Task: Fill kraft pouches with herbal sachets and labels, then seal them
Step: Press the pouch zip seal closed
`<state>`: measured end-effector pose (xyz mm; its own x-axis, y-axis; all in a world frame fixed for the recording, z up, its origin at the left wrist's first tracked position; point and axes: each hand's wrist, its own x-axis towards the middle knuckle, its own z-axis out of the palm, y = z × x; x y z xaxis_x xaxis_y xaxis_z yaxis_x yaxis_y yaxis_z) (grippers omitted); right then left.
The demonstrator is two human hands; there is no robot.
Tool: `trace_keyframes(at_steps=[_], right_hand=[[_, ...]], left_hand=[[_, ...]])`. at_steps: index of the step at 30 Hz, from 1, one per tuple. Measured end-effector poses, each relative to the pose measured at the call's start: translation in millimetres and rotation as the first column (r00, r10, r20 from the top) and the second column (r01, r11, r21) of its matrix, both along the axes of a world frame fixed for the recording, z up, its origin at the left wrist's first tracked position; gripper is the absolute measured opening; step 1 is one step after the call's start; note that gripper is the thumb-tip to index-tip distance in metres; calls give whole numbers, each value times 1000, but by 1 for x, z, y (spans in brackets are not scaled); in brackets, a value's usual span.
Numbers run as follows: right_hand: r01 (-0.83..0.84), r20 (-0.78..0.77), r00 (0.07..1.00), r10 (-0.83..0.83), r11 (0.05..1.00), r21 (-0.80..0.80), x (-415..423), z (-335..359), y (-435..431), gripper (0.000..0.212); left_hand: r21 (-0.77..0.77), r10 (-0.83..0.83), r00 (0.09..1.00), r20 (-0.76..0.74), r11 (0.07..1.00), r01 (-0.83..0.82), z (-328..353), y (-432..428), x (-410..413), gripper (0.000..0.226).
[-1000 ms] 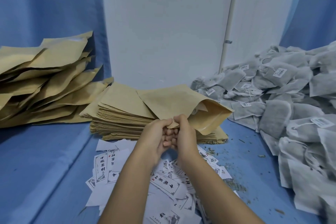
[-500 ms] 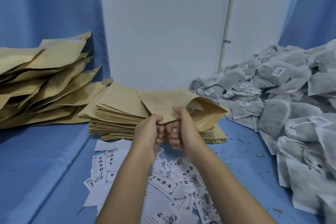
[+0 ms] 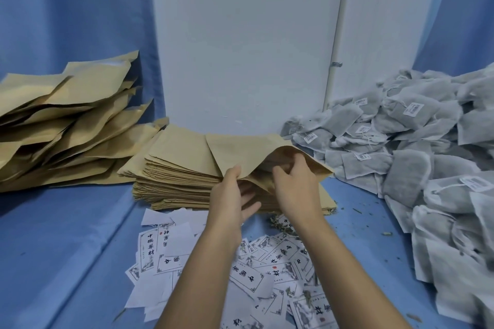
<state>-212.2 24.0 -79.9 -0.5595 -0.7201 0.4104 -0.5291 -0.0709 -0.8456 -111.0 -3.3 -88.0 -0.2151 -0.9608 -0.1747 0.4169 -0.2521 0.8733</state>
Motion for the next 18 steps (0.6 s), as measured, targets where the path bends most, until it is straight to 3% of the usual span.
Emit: trace_keyframes(at_steps=[7, 14, 18], right_hand=[[-21, -23, 999, 25, 989, 147, -4, 0, -2, 22], [-18, -10, 1000, 21, 983, 181, -8, 7, -1, 21], [-26, -22, 999, 32, 966, 259, -11, 8, -6, 21]], left_hand=[[-5, 31, 999, -27, 1000, -31, 1, 7, -9, 22], [-84, 17, 984, 175, 996, -2, 13, 5, 1, 27], [-115, 31, 978, 207, 993, -7, 17, 9, 3, 24]])
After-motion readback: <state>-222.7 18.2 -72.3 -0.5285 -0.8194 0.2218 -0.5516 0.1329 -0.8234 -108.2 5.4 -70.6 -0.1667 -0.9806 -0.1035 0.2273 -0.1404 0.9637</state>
